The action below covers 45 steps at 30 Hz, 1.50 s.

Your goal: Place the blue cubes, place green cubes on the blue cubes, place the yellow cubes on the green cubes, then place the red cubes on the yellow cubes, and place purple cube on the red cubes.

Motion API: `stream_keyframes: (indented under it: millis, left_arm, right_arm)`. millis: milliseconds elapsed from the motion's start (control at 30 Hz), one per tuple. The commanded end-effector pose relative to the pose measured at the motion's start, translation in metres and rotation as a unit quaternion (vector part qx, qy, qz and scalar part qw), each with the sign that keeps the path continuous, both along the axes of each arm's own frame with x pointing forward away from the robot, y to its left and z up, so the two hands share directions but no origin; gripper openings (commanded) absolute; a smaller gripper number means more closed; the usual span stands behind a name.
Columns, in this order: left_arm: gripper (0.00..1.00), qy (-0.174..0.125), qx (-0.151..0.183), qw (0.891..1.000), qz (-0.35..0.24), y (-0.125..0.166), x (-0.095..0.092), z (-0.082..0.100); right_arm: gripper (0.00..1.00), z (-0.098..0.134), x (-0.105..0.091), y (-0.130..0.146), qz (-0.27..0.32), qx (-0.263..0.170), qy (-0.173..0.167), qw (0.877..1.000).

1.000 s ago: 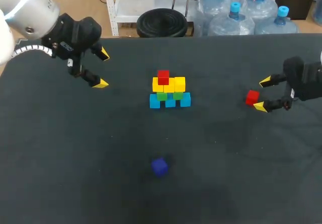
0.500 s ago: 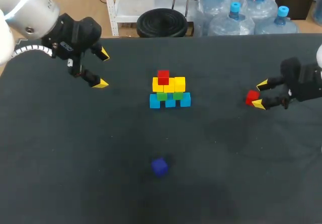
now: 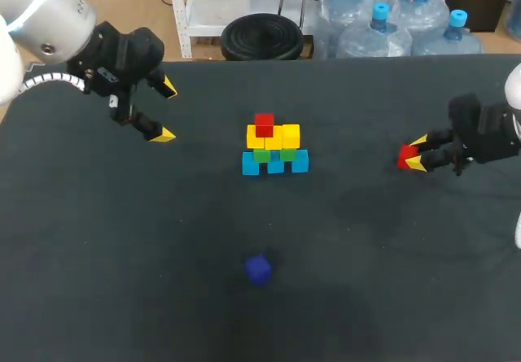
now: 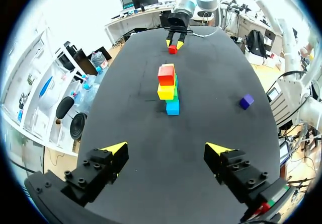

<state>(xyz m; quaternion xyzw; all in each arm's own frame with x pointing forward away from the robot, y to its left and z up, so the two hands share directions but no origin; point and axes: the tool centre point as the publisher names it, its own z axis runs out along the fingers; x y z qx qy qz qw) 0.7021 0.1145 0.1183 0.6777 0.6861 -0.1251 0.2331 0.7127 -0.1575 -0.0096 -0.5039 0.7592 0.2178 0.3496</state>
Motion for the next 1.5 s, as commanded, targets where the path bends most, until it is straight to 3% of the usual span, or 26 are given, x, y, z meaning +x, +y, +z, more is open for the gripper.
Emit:
stream_keyframes:
  millis: [33,200,767,1500]
  left_arm:
    - [1.00,-0.001,-0.001,1.000,-0.002,0.001,0.000,0.000]
    - [1.00,-0.001,-0.001,1.000,-0.002,0.001,0.000,0.000]
    - [1.00,-0.001,-0.001,1.000,-0.002,0.001,0.000,0.000]
    - [1.00,-0.001,-0.001,1.000,-0.002,0.001,0.000,0.000]
  right_arm:
    - [0.00,-0.002,0.002,0.000,0.001,0.002,-0.001,1.000]
    - [0.00,0.005,0.002,0.001,0.006,-0.001,-0.003,1.000]
    - [0.00,0.088,-0.001,0.043,0.092,-0.005,-0.028,0.995]
    - [0.00,0.117,0.005,0.139,0.180,-0.023,-0.047,0.982]
